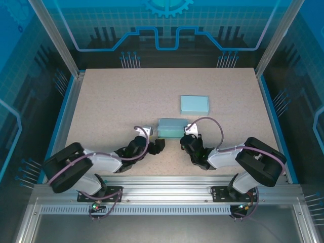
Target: Fold the paper box
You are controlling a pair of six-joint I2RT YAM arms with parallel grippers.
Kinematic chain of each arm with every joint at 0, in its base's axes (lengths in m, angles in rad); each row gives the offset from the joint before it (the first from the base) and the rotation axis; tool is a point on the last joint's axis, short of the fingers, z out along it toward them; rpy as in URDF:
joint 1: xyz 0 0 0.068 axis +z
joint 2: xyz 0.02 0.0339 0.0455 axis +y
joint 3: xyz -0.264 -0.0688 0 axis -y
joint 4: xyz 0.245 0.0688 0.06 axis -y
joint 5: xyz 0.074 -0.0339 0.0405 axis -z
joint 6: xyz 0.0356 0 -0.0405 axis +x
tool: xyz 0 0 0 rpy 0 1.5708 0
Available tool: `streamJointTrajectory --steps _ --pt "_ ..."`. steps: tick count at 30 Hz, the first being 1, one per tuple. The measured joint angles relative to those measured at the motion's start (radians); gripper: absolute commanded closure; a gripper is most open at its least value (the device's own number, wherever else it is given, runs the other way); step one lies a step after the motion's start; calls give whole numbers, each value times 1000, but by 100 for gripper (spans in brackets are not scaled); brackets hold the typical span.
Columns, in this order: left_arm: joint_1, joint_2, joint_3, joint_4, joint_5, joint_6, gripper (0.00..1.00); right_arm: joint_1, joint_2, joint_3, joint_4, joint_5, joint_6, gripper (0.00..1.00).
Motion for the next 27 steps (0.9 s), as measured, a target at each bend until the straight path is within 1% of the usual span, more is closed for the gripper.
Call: streamJointTrajectory --steps 6,9,11,12,15,17,20,21,24,27 --pt "-5 -314 -11 -211 -41 -33 16 7 -16 3 -40 6 0 100" --pt "-5 -453 0 -330 -88 -31 11 15 -26 11 -69 9 0 89" --pt "-5 -502 32 -415 -122 -9 9 23 -33 13 -90 8 -3 77" --pt "-5 -514 62 -459 -137 10 7 27 -38 13 -101 8 -5 69" --pt "-4 -505 170 -568 -171 68 1 39 -62 13 -139 14 -5 45" --pt "1 -476 255 -625 -186 109 1 45 -85 13 -161 22 -3 26" --pt "16 -404 373 -684 -199 162 1 53 -131 13 -190 28 6 5" --pt "24 -370 413 -706 -200 179 1 55 -151 13 -205 30 6 0" --pt "47 -257 520 -768 -200 219 1 76 -224 13 -269 31 19 0" --pt "66 -142 618 -827 -199 250 1 110 -328 18 -377 31 44 0"
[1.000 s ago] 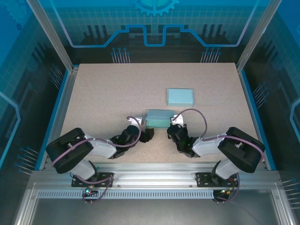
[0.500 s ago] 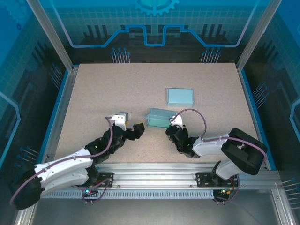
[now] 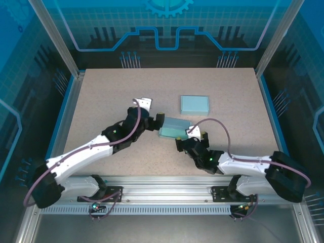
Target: Fold the paper box
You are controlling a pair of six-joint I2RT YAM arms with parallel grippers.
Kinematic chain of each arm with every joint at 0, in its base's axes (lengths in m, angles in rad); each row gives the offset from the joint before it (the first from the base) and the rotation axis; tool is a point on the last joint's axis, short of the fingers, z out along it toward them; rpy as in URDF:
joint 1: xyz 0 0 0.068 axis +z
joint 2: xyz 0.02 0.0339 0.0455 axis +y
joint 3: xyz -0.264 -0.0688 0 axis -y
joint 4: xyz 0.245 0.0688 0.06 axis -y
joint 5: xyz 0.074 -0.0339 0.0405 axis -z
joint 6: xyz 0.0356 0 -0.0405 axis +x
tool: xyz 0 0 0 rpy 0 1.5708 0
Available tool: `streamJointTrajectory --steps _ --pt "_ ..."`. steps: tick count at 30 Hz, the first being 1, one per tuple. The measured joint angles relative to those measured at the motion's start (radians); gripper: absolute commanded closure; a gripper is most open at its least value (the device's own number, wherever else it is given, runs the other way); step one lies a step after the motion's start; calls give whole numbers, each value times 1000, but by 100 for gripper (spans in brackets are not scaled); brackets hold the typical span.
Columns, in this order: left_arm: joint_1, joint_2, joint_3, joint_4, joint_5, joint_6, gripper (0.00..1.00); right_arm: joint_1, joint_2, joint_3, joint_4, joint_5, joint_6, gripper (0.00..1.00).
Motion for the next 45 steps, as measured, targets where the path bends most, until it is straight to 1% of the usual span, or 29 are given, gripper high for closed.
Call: streamJointTrajectory --steps 3,8,11,13,15,18,20,27,31,38,42,45 --pt "18 87 64 -29 1 15 1 25 -117 28 -149 -2 50 0" --pt "64 180 108 -47 47 25 1 15 -297 101 -382 -13 153 0" --pt "97 231 136 -52 82 25 1 -56 -351 155 -471 -75 171 0" --pt "115 266 158 -55 106 25 1 -135 -350 193 -505 -129 170 0" --pt "128 304 190 -61 120 25 1 -223 -323 231 -532 -188 166 0" --pt "137 351 229 -67 130 25 1 -343 -240 293 -558 -278 152 0" --pt "138 374 241 -68 134 25 1 -378 -169 335 -566 -320 137 0" --pt "138 431 243 -80 137 24 1 -391 78 461 -579 -394 97 0" --pt "138 445 231 -81 142 14 1 -391 169 473 -571 -424 90 0" --pt "138 445 151 -66 160 -19 2 -391 214 401 -497 -478 97 0" --pt "138 445 91 -47 180 -44 6 -391 239 356 -449 -502 114 0" --pt "138 446 57 -35 200 -64 11 -391 256 331 -417 -511 129 0"
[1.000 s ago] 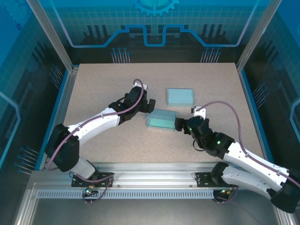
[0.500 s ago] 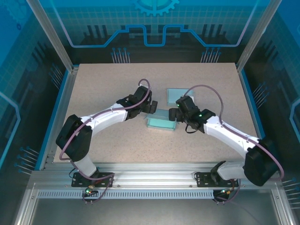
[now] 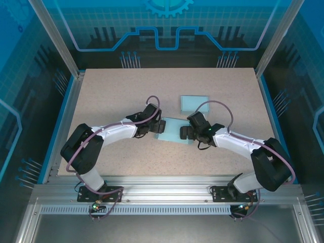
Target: Fold the paper box
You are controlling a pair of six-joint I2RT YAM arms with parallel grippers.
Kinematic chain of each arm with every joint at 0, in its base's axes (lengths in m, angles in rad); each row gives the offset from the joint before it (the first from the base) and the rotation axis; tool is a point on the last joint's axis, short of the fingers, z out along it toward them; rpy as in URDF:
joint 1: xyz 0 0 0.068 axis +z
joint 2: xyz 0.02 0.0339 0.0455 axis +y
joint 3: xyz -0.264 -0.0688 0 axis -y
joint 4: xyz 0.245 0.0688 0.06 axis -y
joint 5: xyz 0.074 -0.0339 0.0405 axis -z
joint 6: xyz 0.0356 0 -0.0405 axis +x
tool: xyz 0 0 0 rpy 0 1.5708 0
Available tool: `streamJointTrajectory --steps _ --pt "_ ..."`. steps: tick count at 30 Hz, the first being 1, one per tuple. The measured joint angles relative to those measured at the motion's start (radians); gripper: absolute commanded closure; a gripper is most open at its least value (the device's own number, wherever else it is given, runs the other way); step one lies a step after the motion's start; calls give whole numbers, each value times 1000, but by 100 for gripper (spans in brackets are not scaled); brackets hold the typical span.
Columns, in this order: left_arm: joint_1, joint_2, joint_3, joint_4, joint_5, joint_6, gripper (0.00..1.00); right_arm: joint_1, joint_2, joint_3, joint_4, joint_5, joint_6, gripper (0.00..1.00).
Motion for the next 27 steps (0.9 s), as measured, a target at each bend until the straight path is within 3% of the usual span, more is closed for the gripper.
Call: streamJointTrajectory --steps 14,27 --pt "0 1 -66 95 43 -69 28 0 22 -16 41 -4 8 0" --pt "0 -85 -116 120 109 -71 28 0 -47 -16 38 -43 -1 0"
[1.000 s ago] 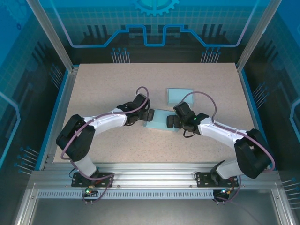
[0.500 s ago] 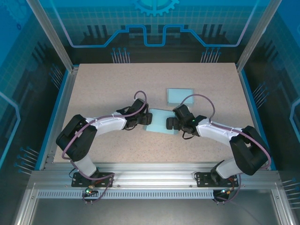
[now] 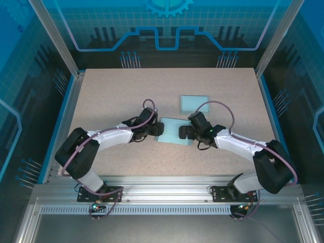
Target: Fold the paper box
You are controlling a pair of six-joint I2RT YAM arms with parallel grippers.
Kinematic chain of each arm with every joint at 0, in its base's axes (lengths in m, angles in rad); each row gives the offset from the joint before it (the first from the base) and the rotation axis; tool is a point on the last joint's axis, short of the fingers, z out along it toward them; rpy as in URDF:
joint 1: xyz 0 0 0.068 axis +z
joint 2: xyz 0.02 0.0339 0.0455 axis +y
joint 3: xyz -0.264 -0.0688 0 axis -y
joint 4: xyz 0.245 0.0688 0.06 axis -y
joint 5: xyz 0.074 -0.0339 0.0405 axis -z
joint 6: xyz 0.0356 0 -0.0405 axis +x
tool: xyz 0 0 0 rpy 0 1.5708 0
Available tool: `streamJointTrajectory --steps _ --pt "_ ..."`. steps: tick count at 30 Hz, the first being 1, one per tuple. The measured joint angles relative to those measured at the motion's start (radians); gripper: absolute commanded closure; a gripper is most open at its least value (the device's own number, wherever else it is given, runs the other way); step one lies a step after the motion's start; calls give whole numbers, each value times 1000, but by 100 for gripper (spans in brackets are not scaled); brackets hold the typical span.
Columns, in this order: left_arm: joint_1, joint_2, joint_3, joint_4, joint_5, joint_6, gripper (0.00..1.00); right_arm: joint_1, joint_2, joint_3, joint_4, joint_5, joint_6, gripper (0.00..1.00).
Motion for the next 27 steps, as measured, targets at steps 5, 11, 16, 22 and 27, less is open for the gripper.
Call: streamJointTrajectory --steps 5,11,16,22,27 --pt "9 -39 0 16 51 -18 28 0 -50 -14 19 -33 0 2" --pt "24 -21 -2 27 90 -26 29 0 -58 -45 31 -54 0 5" --pt "32 18 -14 33 111 -42 30 0 -27 -52 45 -71 -4 7" --pt "44 51 -21 39 113 -51 34 0 22 -59 56 -85 -5 7" --pt "46 69 -21 65 116 -52 35 0 55 -58 73 -85 -8 9"
